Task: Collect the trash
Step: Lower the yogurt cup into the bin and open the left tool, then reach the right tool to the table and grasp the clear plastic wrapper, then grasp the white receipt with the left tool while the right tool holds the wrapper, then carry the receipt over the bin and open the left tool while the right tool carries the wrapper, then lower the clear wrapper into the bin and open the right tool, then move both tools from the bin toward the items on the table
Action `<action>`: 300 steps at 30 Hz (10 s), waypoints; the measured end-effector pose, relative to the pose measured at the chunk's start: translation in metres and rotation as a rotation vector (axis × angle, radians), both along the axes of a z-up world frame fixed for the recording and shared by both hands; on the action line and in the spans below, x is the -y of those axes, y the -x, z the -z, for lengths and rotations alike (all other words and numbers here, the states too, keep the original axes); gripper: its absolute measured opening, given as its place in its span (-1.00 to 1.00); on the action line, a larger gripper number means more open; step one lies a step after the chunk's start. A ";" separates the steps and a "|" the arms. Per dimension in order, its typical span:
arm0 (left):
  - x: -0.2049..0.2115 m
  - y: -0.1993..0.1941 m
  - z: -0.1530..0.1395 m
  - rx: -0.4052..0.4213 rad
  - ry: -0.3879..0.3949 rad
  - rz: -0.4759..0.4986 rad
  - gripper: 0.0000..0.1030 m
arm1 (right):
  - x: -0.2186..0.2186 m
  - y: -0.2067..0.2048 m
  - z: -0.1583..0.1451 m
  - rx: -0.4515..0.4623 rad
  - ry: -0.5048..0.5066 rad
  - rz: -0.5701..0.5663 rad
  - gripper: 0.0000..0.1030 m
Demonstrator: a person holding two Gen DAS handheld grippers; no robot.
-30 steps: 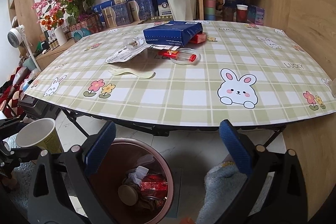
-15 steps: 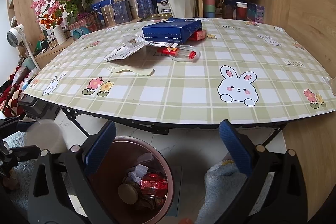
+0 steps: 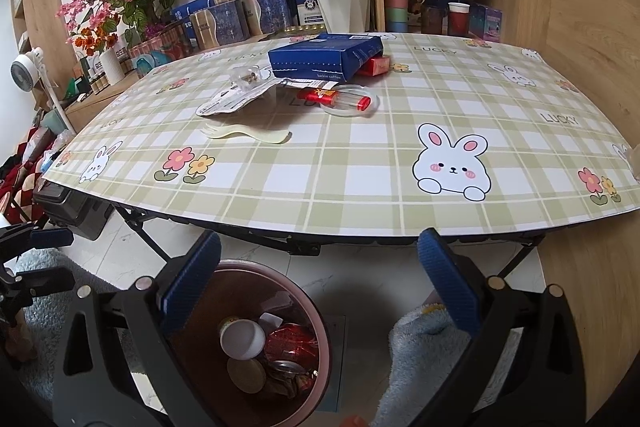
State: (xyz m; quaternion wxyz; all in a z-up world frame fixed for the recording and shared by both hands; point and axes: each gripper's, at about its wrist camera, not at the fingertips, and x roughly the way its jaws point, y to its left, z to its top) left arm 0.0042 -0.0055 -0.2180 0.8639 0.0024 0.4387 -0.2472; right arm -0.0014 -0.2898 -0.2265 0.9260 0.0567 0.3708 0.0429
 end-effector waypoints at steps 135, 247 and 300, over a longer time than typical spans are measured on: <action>-0.020 -0.205 -0.102 0.093 0.207 -0.289 -0.71 | 0.064 -0.099 -0.032 -0.020 -0.281 -0.057 -0.66; -0.025 -0.001 -0.073 0.303 -0.101 -0.278 0.88 | -0.039 -0.008 -0.011 -0.242 -0.252 -0.241 -0.63; 0.010 -0.029 -0.036 0.172 -0.098 -0.113 0.88 | 0.021 -0.032 -0.024 -0.055 -0.130 -0.054 0.89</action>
